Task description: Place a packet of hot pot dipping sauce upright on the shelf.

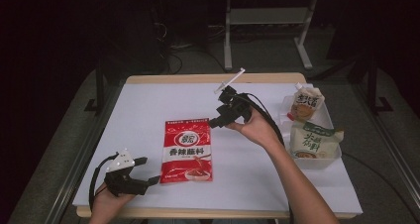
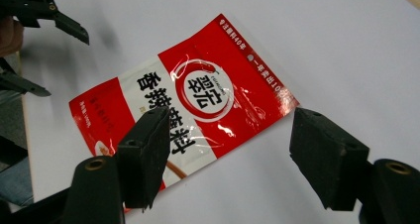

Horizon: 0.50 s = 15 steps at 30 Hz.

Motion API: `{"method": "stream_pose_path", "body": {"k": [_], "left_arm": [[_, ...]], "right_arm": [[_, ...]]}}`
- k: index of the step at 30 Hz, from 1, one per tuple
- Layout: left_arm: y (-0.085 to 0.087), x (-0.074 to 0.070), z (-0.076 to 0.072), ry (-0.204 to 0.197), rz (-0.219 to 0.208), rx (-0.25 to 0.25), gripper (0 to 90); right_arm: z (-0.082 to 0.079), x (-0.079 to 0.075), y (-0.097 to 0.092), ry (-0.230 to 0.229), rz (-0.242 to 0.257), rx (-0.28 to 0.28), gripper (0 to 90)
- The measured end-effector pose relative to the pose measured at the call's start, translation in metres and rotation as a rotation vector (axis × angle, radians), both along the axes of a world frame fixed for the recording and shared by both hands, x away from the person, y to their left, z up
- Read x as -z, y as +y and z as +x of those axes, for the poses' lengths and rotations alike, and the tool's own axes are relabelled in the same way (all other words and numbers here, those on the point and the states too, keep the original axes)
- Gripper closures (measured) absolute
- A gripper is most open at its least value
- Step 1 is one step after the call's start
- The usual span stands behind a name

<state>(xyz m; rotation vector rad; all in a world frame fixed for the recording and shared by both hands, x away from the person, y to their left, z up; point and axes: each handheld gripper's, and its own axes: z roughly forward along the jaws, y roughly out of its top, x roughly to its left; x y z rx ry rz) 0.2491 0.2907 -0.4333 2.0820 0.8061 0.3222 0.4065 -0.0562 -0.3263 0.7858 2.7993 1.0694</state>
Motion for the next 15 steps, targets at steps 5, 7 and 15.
{"method": "stream_pose_path", "body": {"k": [5, 7, 15], "left_arm": [[-0.001, 0.0, 0.0, 0.001, 0.003, 0.008, 20.9], [-0.002, 0.0, 0.0, 0.001, 0.004, 0.012, 22.0], [-0.006, 0.001, 0.0, 0.008, 0.006, 0.023, 23.9]], "right_arm": [[0.011, 0.005, 0.015, 0.01, -0.026, 0.0, 29.4], [0.015, 0.011, 0.02, 0.02, -0.037, 0.004, 29.0], [0.034, 0.038, 0.032, 0.062, -0.07, 0.026, 27.2]]}}
